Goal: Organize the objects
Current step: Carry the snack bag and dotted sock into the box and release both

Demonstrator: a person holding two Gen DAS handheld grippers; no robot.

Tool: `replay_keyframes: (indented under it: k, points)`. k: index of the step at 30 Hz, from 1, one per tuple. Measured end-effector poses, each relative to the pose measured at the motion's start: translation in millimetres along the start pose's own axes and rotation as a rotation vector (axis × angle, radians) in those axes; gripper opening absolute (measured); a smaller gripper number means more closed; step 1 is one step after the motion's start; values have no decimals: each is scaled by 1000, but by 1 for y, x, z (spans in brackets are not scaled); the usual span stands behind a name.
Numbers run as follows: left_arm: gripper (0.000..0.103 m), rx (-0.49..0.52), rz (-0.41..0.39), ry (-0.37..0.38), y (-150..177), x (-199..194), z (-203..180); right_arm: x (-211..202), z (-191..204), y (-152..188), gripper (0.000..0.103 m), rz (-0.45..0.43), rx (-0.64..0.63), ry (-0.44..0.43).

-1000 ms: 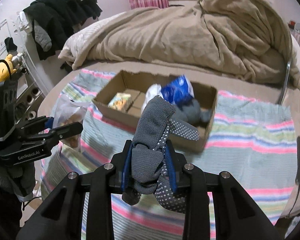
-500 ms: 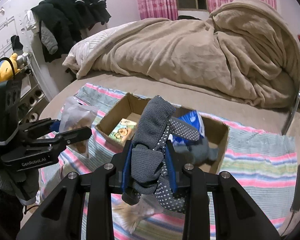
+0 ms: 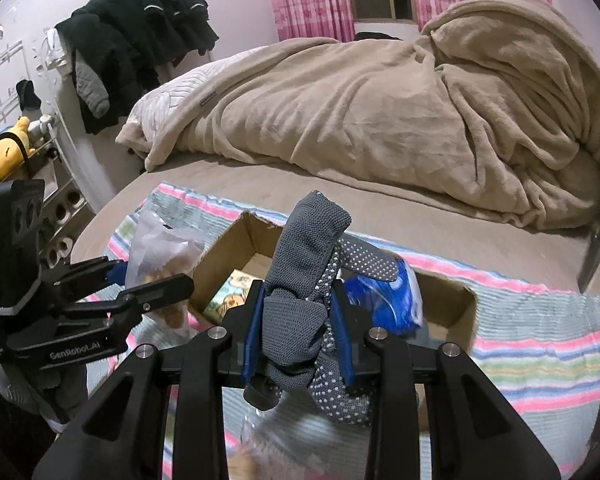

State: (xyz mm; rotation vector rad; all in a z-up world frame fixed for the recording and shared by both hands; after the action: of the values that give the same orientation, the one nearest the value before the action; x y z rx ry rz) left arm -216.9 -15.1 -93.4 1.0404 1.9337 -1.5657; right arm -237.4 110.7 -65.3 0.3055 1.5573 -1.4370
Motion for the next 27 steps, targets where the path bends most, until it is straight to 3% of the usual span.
replay_keyframes:
  k: [8, 19, 23, 27]
  points:
    - [47, -8, 1, -9, -9, 11, 12, 39, 15, -14, 33, 19, -66, -17]
    - [47, -18, 20, -27, -6, 26, 18, 96, 14, 3, 35, 116, -53, -72]
    - [47, -21, 20, -26, -5, 27, 19, 95, 7, 5, 60, 101, -22, -82]
    - [47, -14, 25, -14, -5, 28, 14, 75, -3, 1, 64, 59, 1, -59]
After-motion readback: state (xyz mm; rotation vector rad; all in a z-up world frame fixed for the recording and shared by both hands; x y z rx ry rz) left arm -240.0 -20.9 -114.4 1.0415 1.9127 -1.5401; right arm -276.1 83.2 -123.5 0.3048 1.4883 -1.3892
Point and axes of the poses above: each gripper's, at about its wrist camera, not at the fingertips, and x roughly the way its jaws point, z to its left, y to its underside, the point moved 8 cm from there along x, roughly the way its jaws point, and after that the axes turned 8 degrees about z, right-handed, at the moved point
